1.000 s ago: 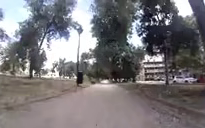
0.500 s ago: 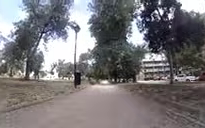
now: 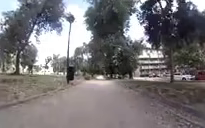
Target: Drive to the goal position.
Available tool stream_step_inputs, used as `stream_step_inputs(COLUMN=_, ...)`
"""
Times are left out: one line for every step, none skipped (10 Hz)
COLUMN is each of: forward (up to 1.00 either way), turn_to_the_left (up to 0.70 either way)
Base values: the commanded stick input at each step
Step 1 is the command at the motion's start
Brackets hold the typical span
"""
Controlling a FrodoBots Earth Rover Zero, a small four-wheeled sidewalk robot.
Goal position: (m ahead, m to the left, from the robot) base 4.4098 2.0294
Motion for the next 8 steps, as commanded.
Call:
stream_step_inputs(forward=1.00, turn_to_the_left=0.00)
stream_step_inputs(forward=1.00, turn_to_the_left=-0.14)
stream_step_inputs(forward=1.00, turn_to_the_left=-0.39)
stream_step_inputs(forward=1.00, turn_to_the_left=0.00)
stream_step_inputs(forward=1.00, turn_to_the_left=0.00)
stream_step_inputs(forward=1.00, turn_to_the_left=0.00)
stream_step_inputs(forward=1.00, turn_to_the_left=0.00)
stream_step_inputs(forward=1.00, turn_to_the_left=0.00)
